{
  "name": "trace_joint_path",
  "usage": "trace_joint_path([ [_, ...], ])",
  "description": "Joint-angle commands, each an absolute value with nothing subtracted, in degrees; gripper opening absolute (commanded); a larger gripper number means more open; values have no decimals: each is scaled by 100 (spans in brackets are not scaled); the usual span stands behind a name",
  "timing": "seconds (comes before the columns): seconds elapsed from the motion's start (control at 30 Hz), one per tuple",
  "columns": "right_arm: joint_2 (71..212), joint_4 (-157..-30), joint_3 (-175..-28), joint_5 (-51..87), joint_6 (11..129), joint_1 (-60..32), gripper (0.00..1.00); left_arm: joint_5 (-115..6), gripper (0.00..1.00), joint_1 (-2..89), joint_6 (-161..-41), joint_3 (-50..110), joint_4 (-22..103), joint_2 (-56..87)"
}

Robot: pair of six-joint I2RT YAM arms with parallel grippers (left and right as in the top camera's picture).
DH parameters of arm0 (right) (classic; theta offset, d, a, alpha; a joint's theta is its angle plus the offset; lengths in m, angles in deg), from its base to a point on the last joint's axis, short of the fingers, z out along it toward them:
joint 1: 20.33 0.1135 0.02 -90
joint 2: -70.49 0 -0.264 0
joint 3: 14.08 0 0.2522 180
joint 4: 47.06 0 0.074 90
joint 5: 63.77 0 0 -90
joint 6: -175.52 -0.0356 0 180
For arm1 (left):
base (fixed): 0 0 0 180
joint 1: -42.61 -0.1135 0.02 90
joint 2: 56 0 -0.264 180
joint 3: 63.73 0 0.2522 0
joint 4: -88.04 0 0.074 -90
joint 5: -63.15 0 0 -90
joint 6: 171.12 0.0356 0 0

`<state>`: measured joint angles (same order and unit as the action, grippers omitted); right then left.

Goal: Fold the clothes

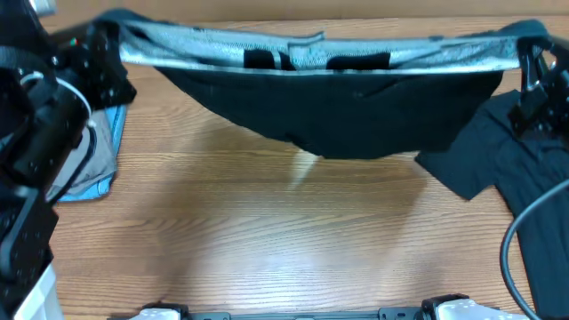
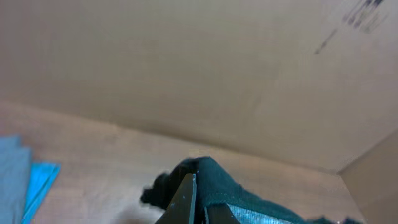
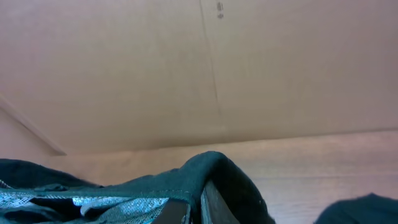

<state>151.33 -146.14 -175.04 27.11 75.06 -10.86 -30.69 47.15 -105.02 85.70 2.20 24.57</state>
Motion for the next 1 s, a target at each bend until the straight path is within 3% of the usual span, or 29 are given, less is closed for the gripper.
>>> trace_joint_path([
  [0.0, 14729, -14806, -17567, 2987, 7499, -1140, 4, -2929, 4, 4673, -10602, 8632, -127, 2007],
  [0.43, 14243, -15508, -17578, 2285, 7329, -1140, 4, -3685, 4, 4673, -10602, 8632, -571, 811],
  [0.97, 14427, -14718, -17607, 2091, 7595, -1140, 4, -3390, 4, 4673, -10537, 8627, 10, 1351],
])
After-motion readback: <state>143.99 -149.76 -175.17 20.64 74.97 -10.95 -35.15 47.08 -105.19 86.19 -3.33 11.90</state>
